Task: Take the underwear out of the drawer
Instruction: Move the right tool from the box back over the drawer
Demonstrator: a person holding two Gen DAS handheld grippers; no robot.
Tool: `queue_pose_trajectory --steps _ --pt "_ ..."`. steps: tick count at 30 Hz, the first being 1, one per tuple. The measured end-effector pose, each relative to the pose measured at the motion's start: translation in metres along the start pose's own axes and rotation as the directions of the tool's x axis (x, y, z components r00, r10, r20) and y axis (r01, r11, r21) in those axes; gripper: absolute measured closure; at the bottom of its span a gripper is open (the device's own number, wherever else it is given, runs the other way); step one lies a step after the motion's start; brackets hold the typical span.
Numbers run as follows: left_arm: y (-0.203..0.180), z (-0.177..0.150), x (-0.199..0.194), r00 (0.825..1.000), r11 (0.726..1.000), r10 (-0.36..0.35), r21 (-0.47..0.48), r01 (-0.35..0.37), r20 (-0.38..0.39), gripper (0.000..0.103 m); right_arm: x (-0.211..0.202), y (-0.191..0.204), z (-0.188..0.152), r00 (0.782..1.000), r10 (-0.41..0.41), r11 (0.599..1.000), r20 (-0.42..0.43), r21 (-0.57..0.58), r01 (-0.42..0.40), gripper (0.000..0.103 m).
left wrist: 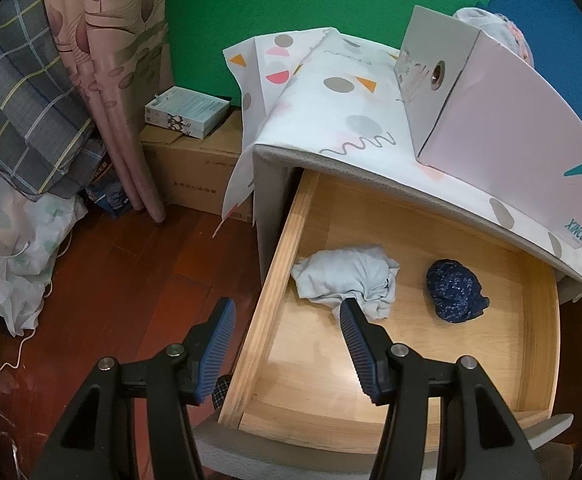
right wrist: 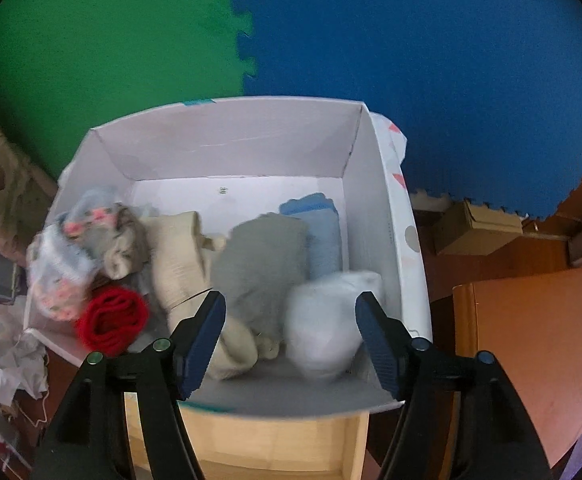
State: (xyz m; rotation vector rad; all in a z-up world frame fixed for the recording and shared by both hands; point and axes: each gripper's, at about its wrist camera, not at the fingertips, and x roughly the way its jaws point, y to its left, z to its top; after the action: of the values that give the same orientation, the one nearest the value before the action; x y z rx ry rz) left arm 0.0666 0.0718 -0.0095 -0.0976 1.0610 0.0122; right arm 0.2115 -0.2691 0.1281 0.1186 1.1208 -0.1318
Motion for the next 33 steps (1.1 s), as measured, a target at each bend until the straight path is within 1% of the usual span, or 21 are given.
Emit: queue_pose_trajectory --steps 3,7,10,14,18,22,25,28,33 --pt "0.002 0.0 0.0 1.0 1.0 0.005 -0.01 -0.005 0.001 0.047 -0.017 0.005 -0.01 0.999 0.039 0.999 0.026 -0.039 -0.038 0.038" --pt "0.002 0.0 0.0 1.0 1.0 0.008 -0.012 -0.008 -0.002 0.047 -0.036 0.019 -0.04 0.996 0.083 0.989 0.043 -0.123 -0.078 0.038" --pt "0.002 0.0 -0.001 1.0 1.0 0.011 -0.004 -0.011 0.002 0.047 -0.039 0.03 -0.065 0.993 0.114 0.981 0.034 -0.16 -0.107 0.038" --pt "0.005 -0.001 -0.003 1.0 1.0 0.018 -0.01 -0.018 0.01 0.047 -0.032 0.042 -0.098 0.99 0.139 0.97 0.012 -0.203 -0.134 0.038" --pt "0.011 -0.003 -0.005 0.999 0.999 0.032 -0.031 -0.032 0.012 0.047 -0.013 0.055 -0.125 0.989 0.144 0.956 -0.02 -0.256 -0.144 0.039" --pt "0.014 -0.005 -0.009 0.999 0.998 0.044 -0.036 -0.043 0.021 0.047 0.02 0.066 -0.148 0.987 0.142 0.944 -0.078 -0.289 -0.158 0.041" --pt "0.014 -0.007 -0.013 0.999 0.998 0.047 -0.029 -0.047 0.026 0.047 0.047 0.076 -0.163 0.983 0.143 0.925 -0.111 -0.337 -0.173 0.044" --pt "0.014 -0.009 -0.016 0.998 0.998 0.059 -0.026 -0.058 0.035 0.047 0.072 0.084 -0.171 0.98 0.138 0.91 -0.145 -0.372 -0.183 0.046" --pt "0.014 -0.009 -0.014 0.998 0.998 0.059 -0.03 -0.058 0.026 0.047 0.1 0.089 -0.174 0.981 0.12 0.892 -0.155 -0.417 -0.175 0.046"
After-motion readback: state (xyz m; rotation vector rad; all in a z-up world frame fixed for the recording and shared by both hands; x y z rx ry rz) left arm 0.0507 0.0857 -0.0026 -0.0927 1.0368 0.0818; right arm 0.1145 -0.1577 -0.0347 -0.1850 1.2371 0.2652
